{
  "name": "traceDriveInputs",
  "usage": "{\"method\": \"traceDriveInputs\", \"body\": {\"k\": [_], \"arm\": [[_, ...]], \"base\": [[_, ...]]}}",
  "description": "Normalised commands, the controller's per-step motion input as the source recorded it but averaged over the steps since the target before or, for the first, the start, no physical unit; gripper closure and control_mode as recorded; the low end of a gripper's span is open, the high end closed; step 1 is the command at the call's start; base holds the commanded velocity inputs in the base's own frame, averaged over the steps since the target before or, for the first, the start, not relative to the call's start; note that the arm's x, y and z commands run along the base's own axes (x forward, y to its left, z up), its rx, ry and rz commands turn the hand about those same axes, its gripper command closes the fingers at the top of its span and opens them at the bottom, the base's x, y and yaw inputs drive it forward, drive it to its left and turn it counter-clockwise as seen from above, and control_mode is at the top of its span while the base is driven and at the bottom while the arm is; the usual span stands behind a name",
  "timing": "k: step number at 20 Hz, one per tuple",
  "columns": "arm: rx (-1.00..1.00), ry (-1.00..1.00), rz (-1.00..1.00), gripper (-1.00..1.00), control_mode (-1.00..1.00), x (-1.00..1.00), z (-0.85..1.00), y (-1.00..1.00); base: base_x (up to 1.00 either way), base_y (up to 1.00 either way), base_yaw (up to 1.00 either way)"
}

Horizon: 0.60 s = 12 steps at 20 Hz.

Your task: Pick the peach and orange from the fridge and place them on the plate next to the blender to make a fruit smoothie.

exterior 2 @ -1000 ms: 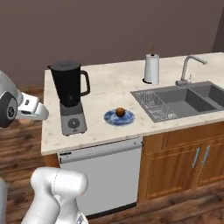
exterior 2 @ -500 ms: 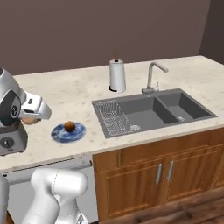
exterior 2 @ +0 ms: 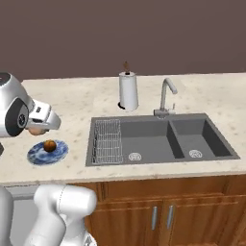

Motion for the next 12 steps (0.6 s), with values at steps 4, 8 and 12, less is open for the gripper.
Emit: {"method": "traceDriveInputs", "body": {"k": [4,8,12], "arm": [[0.00,0.00,0.00,1.00,1.00,0.00,0.00,0.00],[0.00,0.00,0.00,1.00,1.00,0.00,0.00,0.00],[0.00,0.00,0.00,1.00,1.00,0.00,0.00,0.00]], "base": [[0.13,0.00,0.40],[0.08,0.03,0.36],[0.08,0.11,0.10]]}}
